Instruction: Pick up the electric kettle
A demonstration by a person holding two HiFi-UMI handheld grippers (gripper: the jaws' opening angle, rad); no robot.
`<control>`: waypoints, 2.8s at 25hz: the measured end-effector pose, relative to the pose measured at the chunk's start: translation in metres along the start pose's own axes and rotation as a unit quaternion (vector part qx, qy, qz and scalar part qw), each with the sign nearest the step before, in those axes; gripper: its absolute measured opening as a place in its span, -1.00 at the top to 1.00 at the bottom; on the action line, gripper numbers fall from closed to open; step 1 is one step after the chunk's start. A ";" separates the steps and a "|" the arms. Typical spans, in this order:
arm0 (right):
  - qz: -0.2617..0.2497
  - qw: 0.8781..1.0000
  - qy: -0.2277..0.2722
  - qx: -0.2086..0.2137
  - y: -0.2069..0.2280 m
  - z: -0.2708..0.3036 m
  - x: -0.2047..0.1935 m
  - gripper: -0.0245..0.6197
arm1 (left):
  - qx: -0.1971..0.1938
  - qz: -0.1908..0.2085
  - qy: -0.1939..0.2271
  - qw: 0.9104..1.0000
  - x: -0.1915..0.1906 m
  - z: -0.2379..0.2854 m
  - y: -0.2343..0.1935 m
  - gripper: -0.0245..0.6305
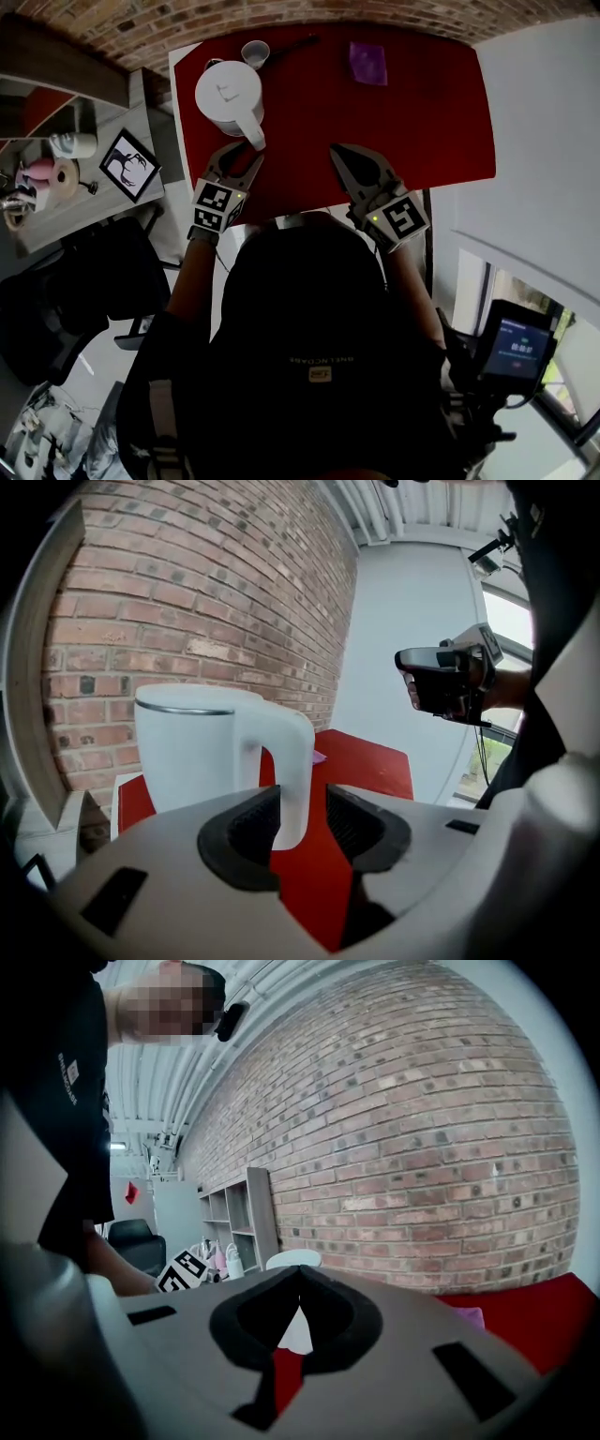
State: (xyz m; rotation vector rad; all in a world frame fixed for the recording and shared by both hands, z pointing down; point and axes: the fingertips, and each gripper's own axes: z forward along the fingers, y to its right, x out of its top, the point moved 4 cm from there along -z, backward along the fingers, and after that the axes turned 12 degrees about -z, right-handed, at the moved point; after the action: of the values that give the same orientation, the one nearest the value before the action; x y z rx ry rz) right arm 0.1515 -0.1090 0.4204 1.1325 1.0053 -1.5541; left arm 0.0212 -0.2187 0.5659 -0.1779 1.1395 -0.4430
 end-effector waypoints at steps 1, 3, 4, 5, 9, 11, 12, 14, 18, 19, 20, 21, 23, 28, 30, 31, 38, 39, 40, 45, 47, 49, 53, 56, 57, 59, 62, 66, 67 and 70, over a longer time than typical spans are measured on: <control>0.001 1.000 -0.003 -0.004 0.001 0.000 -0.001 0.92 | -0.004 0.002 -0.004 1.000 -0.001 0.004 -0.002 0.47; 0.004 1.000 -0.009 -0.013 0.001 -0.002 -0.003 0.92 | -0.011 0.007 -0.012 1.000 -0.004 0.011 -0.006 0.46; 0.005 1.000 -0.012 -0.017 0.001 -0.002 -0.004 0.92 | -0.016 0.009 -0.016 1.000 -0.006 0.014 -0.007 0.46; 0.006 1.000 -0.014 -0.019 0.001 -0.002 -0.005 0.92 | -0.019 0.010 -0.019 1.000 -0.007 0.017 -0.009 0.46; 0.011 0.999 -0.019 -0.030 -0.002 -0.003 -0.009 0.91 | -0.027 0.012 -0.030 0.999 -0.011 0.027 -0.015 0.44; 0.013 0.999 -0.022 -0.036 -0.005 -0.004 -0.011 0.92 | -0.031 0.015 -0.032 0.999 -0.013 0.032 -0.018 0.44; 0.013 0.999 -0.023 -0.038 -0.007 -0.004 -0.012 0.92 | -0.032 0.017 -0.032 0.999 -0.014 0.034 -0.018 0.44; 0.016 0.999 -0.025 -0.043 -0.009 -0.005 -0.013 0.92 | -0.037 0.019 -0.033 0.999 -0.015 0.039 -0.020 0.43; 0.022 0.998 -0.029 -0.058 -0.013 -0.010 -0.016 0.91 | -0.050 0.023 -0.031 0.998 -0.015 0.048 -0.018 0.42; 0.024 0.997 -0.029 -0.063 -0.014 -0.012 -0.016 0.91 | -0.054 0.024 -0.032 0.998 -0.016 0.050 -0.018 0.41; 0.025 0.997 -0.031 -0.068 -0.014 -0.014 -0.017 0.92 | -0.058 0.027 -0.033 0.997 -0.017 0.053 -0.017 0.41; 0.026 0.996 -0.032 -0.073 -0.014 -0.016 -0.017 0.92 | -0.063 0.030 -0.033 0.997 -0.018 0.056 -0.016 0.41; 0.030 0.996 -0.035 -0.083 -0.012 -0.019 -0.019 0.92 | -0.074 0.038 -0.030 0.996 -0.018 0.063 -0.014 0.41; 0.037 0.993 -0.040 -0.109 -0.011 -0.030 -0.023 0.92 | -0.096 0.048 -0.016 0.994 -0.015 0.075 -0.006 0.41; 0.038 0.991 -0.040 -0.118 -0.013 -0.035 -0.023 0.92 | -0.100 0.053 -0.011 0.993 -0.013 0.077 -0.002 0.41; 0.039 0.991 -0.041 -0.122 -0.014 -0.037 -0.024 0.92 | -0.101 0.055 -0.009 0.993 -0.013 0.078 -0.002 0.41; 0.044 0.989 -0.044 -0.135 -0.014 -0.048 -0.030 0.92 | -0.091 0.056 0.018 0.994 -0.006 0.079 0.000 0.48; 0.044 0.989 -0.044 -0.136 -0.015 -0.050 -0.030 0.92 | -0.088 0.055 0.022 0.994 -0.004 0.079 0.000 0.52; 0.044 0.989 -0.043 -0.137 -0.015 -0.052 -0.030 0.92 | -0.083 0.053 0.024 0.995 -0.004 0.079 -0.001 0.56; 0.044 0.988 -0.041 -0.142 -0.015 -0.057 -0.031 0.92 | -0.065 0.051 0.026 0.996 -0.004 0.079 -0.007 0.71; 0.043 0.988 -0.041 -0.142 -0.015 -0.059 -0.032 0.92 | -0.066 0.052 0.027 0.996 -0.002 0.079 -0.008 0.71; 0.043 0.988 -0.041 -0.141 -0.016 -0.059 -0.032 0.92 | -0.065 0.053 0.028 0.996 0.000 0.080 -0.008 0.71; 0.041 0.989 -0.038 -0.137 -0.017 -0.057 -0.031 0.92 | -0.060 0.068 0.029 0.996 0.005 0.079 -0.008 0.71; 0.038 0.990 -0.037 -0.134 -0.018 -0.056 -0.030 0.92 | -0.057 0.082 0.027 0.995 0.005 0.079 -0.009 0.70; 0.037 0.990 -0.037 -0.134 -0.018 -0.057 -0.030 0.92 | -0.056 0.084 0.027 0.995 0.006 0.079 -0.009 0.70; 0.037 0.989 -0.036 -0.135 -0.017 -0.058 -0.030 0.92 | -0.051 0.085 0.030 0.995 0.006 0.079 -0.010 0.70; 0.036 0.989 -0.035 -0.137 -0.017 -0.060 -0.030 0.92 | -0.047 0.081 0.028 0.995 0.007 0.076 -0.011 0.69; 0.036 0.989 -0.034 -0.138 -0.018 -0.062 -0.030 0.92 | -0.052 0.077 0.029 0.995 0.010 0.072 -0.009 0.69; 0.035 0.989 -0.033 -0.137 -0.019 -0.063 -0.030 0.91 | -0.051 0.080 0.028 0.995 0.010 0.071 -0.008 0.68; 0.033 0.990 -0.031 -0.136 -0.020 -0.065 -0.028 0.91 | -0.049 0.095 0.025 0.994 0.009 0.069 -0.004 0.68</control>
State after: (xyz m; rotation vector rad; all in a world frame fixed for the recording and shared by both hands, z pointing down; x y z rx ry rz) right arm 0.1492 -0.0366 0.4334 0.9138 1.0883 -1.3445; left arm 0.0855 -0.2319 0.5880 -0.1435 1.2160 -0.2247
